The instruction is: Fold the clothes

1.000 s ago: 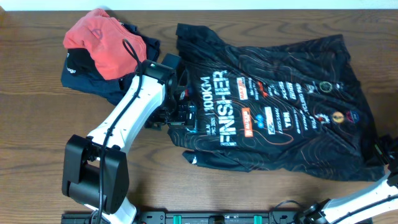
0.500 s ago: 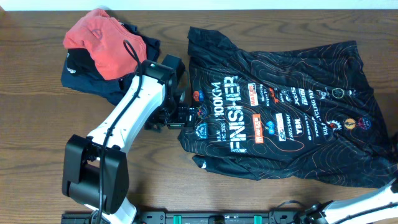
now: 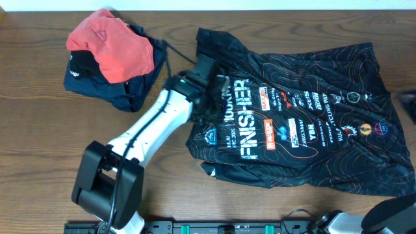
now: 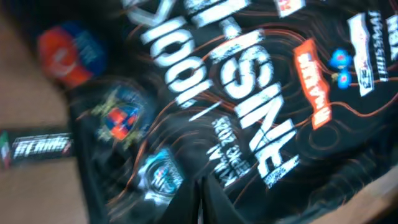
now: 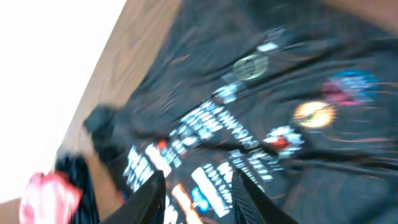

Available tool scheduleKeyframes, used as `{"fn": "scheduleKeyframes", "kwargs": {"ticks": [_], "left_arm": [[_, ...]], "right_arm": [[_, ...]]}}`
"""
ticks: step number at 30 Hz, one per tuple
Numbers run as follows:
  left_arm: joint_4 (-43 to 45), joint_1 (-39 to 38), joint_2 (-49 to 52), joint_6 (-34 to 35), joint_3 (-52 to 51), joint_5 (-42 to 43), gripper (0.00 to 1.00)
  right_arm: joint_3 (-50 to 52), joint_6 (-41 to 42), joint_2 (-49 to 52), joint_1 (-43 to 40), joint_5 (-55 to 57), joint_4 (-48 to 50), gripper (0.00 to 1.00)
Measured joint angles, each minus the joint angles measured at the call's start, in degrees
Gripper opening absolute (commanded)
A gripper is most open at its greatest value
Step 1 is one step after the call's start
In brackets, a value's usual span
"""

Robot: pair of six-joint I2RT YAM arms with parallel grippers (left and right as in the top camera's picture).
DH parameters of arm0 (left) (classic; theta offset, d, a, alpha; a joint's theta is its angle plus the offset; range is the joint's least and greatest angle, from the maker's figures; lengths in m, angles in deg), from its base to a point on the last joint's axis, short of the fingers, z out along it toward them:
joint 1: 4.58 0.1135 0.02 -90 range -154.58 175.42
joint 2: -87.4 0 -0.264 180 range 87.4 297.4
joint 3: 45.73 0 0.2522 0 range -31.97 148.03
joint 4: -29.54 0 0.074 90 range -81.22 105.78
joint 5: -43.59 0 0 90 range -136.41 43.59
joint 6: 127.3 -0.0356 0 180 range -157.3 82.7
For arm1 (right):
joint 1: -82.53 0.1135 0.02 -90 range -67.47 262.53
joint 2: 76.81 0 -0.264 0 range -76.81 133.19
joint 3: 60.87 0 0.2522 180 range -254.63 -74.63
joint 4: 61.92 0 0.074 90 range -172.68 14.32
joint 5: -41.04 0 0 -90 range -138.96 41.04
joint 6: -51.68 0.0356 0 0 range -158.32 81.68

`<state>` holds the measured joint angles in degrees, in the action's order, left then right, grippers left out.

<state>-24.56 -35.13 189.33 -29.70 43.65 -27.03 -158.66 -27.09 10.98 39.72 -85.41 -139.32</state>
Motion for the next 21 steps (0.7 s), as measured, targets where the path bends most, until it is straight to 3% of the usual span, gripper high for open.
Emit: {"fn": "scheduleKeyframes", "kwargs": {"ticks": [7, 17, 21], "left_arm": [[0.50, -2.71, 4.98, -1.46, 0.00, -5.03, 0.06], [6.49, -2.49, 13.84, -2.97, 0.02, -10.51, 0.06], [13.81, -1.86, 14.67, -4.46, 0.02, -15.04, 0.06]], "right_arm": [[0.02, -0.85, -0.07, 10.91, 1.14, -1.62, 0.32], [0.04, -3.28, -0.09, 12.31, 5.68, -5.60, 0.32], [0.09, -3.72, -0.09, 12.31, 6.93, -5.95, 0.32]]}}
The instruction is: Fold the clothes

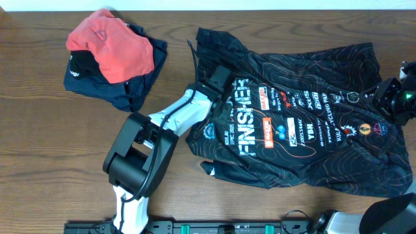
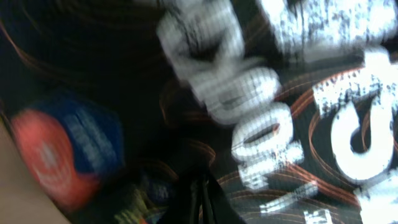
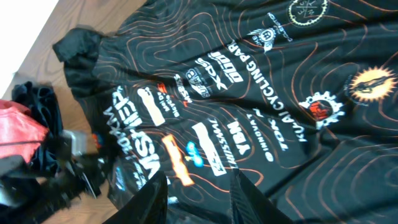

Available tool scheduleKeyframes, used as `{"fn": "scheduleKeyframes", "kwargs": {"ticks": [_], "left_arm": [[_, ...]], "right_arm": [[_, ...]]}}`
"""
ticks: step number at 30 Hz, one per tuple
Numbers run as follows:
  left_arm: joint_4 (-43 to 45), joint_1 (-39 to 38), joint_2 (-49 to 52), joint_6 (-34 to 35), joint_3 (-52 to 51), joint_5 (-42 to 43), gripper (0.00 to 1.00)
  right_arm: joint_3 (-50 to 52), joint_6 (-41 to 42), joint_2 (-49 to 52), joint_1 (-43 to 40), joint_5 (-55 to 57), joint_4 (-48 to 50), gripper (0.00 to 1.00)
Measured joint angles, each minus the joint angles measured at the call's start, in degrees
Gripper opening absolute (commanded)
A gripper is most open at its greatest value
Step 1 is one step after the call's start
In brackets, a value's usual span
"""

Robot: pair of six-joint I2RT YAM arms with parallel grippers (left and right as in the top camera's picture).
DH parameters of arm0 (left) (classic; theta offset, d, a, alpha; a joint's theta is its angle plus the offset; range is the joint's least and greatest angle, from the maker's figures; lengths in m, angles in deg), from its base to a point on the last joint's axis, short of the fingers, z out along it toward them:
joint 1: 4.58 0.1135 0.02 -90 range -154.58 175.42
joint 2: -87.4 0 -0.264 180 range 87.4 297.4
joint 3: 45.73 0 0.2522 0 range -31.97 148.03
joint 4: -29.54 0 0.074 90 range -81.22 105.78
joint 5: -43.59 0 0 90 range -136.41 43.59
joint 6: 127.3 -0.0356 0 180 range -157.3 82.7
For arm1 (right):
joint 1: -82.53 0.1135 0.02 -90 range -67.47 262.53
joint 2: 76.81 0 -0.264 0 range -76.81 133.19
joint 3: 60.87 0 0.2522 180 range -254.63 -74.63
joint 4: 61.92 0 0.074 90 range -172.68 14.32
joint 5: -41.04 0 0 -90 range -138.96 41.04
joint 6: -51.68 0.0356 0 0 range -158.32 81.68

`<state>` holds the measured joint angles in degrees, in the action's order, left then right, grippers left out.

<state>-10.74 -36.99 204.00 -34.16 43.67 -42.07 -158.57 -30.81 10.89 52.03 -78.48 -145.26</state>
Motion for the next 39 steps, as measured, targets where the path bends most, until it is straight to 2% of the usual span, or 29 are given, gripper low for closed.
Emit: {"fn": "scheduleKeyframes", "kwargs": {"ticks": [8, 11, 13, 15, 16, 19, 20, 28, 30, 34, 39], "left_arm": [[19.32, 6.25, 3.91, -4.20, 0.24, -3.30, 0.07], [18.71, 9.40, 4.46, -3.78, 2.27, -3.58, 0.06], [15.82, 11.45, 4.83, -3.26, 6.19, -3.34, 0.06], [11.26, 13.09, 4.87, -2.97, 11.15, -3.21, 0.11], [7.98, 13.79, 4.81, -2.95, 14.10, -3.21, 0.17], [-2.08, 15.02, 4.22, -2.64, 21.46, -3.19, 0.64], [-7.26, 15.13, 3.48, -2.89, 23.41, -3.10, 0.73], [-37.64, 14.78, -4.31, -1.07, 26.32, -2.16, 0.72], [-44.00, 14.75, -4.76, 1.09, 26.08, -0.74, 0.68], [-47.95, 14.67, -4.76, 3.28, 21.33, 5.49, 0.61], [-45.20, 12.74, -4.72, 4.61, 9.53, 13.66, 0.60]], "right_arm": [[0.00, -0.37, -0.02, 0.00, 0.92, -0.37, 0.31], [0.00, -0.39, -0.02, 0.00, 1.01, -0.81, 0.31], [0.00, -0.39, -0.02, 0.00, 1.05, -0.94, 0.31], [0.00, -0.39, -0.02, 0.00, 1.05, -0.94, 0.32], [0.00, -0.39, -0.02, 0.00, 1.07, -0.96, 0.33], [0.00, -0.42, -0.02, 0.00, 1.51, -0.96, 0.37], [0.02, -0.44, -0.02, 0.00, 1.95, -1.03, 0.38], [0.02, -0.33, -0.02, 0.00, 4.85, -1.14, 0.45], [0.02, 0.20, -0.02, 0.00, 6.21, -1.14, 0.49], [0.02, 1.05, -0.02, 0.00, 8.63, -1.14, 0.50], [0.11, 1.27, -0.02, 0.00, 9.88, -1.27, 0.50]]}}
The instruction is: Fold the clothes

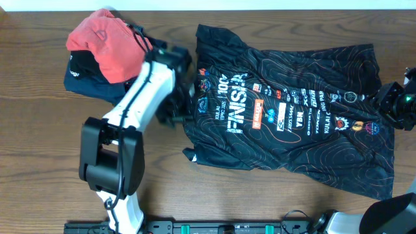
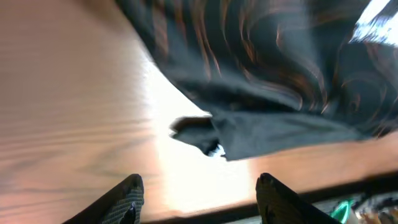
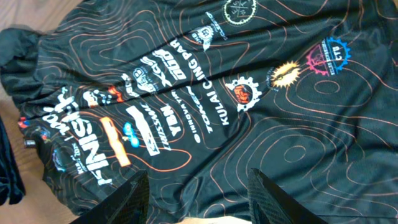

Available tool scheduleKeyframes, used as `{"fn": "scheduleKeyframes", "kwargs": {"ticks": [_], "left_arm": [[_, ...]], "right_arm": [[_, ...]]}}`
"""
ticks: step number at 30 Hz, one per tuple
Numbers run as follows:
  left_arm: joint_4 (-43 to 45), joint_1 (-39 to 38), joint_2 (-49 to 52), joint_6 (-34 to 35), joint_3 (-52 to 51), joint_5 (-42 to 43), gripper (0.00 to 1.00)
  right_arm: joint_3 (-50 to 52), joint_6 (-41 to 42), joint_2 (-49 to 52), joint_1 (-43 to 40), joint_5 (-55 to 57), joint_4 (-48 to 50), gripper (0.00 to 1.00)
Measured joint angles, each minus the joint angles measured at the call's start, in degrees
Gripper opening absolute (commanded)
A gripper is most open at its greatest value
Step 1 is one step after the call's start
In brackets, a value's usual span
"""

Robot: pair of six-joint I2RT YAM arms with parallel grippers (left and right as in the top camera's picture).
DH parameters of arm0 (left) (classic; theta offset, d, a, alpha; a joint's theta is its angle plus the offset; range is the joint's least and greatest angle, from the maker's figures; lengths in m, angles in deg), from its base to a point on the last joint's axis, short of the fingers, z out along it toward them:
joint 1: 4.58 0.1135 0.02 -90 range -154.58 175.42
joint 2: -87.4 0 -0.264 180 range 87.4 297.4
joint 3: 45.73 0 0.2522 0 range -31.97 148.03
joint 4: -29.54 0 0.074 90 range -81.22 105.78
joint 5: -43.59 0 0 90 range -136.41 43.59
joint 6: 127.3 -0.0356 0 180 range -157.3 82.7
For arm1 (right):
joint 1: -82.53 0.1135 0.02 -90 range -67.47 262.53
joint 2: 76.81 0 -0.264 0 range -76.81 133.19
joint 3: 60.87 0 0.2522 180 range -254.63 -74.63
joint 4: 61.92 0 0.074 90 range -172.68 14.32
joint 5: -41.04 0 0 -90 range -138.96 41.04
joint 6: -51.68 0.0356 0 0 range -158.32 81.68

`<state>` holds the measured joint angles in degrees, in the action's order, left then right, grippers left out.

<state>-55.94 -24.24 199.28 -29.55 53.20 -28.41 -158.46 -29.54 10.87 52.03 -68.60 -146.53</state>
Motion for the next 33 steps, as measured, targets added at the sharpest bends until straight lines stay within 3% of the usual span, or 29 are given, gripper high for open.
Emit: {"fn": "scheduleKeyframes", "kwargs": {"ticks": [5, 16, 19, 21, 25, 33], "left_arm": [[4.50, -5.11, 0.17, 1.18, -8.44, 3.26, 0.60], [0.07, -11.17, -2.84, 8.13, -9.40, 2.08, 0.60], [-0.28, -12.00, -9.29, 10.88, -10.23, -0.76, 0.73], [3.41, -12.68, -14.43, 12.74, -12.09, -1.99, 0.79], [13.22, -13.81, -21.51, 16.26, -19.52, -3.21, 0.80], [25.33, -13.84, -20.39, 18.64, -33.05, -3.85, 0.79]], "right_arm": [[0.28, 0.17, 0.00, 0.00, 0.26, -0.07, 0.50], [0.76, 0.17, 0.00, 0.00, 0.94, -0.92, 0.51], [0.76, 0.17, 0.00, 0.00, 1.14, -0.92, 0.51], [0.81, 0.17, 0.00, 0.00, 1.22, -0.90, 0.51], [0.94, 0.17, 0.00, 0.00, 1.29, -0.92, 0.51], [1.01, 0.17, 0.00, 0.00, 1.27, -0.87, 0.51]]}}
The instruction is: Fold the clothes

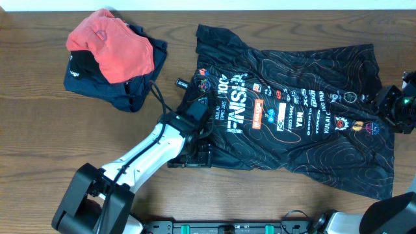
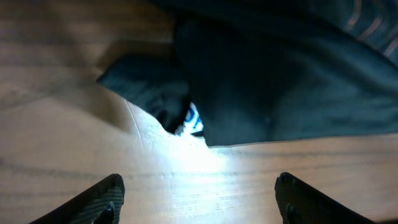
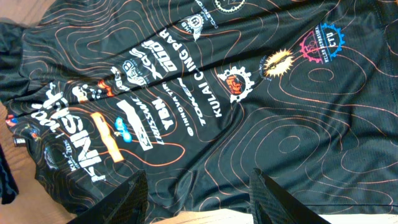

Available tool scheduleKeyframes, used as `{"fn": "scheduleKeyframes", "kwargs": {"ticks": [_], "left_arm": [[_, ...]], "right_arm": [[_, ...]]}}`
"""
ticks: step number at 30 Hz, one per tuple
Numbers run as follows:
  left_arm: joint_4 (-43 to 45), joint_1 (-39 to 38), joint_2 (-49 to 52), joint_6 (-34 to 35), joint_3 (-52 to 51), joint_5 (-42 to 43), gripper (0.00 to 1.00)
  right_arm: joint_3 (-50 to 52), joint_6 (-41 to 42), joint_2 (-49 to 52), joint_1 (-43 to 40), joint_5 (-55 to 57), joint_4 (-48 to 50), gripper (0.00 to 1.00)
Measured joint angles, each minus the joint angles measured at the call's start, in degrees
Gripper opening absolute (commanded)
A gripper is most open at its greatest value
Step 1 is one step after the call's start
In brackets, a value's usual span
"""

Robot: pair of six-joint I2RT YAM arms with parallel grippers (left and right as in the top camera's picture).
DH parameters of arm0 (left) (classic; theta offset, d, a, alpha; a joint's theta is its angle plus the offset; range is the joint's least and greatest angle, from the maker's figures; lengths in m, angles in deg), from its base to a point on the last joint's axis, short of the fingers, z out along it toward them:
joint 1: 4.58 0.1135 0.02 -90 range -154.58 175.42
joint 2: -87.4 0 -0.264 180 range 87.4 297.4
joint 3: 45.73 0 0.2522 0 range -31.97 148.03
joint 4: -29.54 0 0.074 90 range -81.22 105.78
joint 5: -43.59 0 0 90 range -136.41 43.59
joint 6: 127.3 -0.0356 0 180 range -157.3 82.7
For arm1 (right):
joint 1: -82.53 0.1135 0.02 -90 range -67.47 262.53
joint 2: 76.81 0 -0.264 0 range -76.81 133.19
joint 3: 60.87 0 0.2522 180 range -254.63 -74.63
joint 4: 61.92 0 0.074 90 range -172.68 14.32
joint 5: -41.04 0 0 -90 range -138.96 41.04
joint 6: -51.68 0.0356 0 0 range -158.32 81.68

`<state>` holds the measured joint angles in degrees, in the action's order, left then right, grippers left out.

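Observation:
A black cycling jersey [image 1: 292,117] with white and orange print lies spread, printed side up, across the middle and right of the table. My left gripper [image 1: 195,153] sits low at its lower-left hem. In the left wrist view the left gripper [image 2: 199,183] is open wide over bare wood. The folded-under hem corner [image 2: 249,93] with a small white-blue tag [image 2: 189,119] lies just ahead of it. My right gripper [image 1: 398,107] hovers at the jersey's right edge. In the right wrist view the right gripper [image 3: 198,177] is open above the fabric [image 3: 205,93], holding nothing.
A pile of clothes sits at the back left: a red garment [image 1: 107,40] on top of a navy one [image 1: 123,91]. Brown wooden table [image 1: 39,143] runs along the left and front of the jersey. The left arm [image 1: 140,162] stretches from the front edge.
My left gripper has moved from the jersey's upper-left edge beside the clothes pile to its lower-left hem corner, still open. The jersey and the right gripper stay about where they were.
At first my left gripper was shut, pressed on the jersey's left part, which lay bunched; the right arm was barely in view. The right gripper then came to the right edge. Later the jersey lay farther left and flatter, left gripper open by the pile, now at the hem.

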<state>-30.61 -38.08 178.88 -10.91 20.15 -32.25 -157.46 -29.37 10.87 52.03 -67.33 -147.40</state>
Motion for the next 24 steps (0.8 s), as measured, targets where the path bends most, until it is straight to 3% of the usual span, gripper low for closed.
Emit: {"fn": "scheduleKeyframes", "kwargs": {"ticks": [2, 9, 18, 24], "left_arm": [[2.67, 0.00, 0.00, 0.39, -0.59, -0.39, 0.79], [7.30, 0.00, 2.05, 0.92, -0.94, -0.81, 0.59], [7.04, 0.04, 6.38, 0.85, -0.66, 1.66, 0.06], [-6.78, 0.07, 6.12, 0.15, 1.31, 4.39, 0.06]], "right_arm": [[0.02, 0.00, 0.00, 0.00, 0.00, -0.02, 0.51], [0.02, 0.00, 0.00, 0.00, 0.00, -0.15, 0.51], [0.04, 0.00, 0.00, 0.00, 0.02, -1.11, 0.50], [0.07, 0.00, 0.00, 0.00, 0.02, -1.22, 0.50]]}}
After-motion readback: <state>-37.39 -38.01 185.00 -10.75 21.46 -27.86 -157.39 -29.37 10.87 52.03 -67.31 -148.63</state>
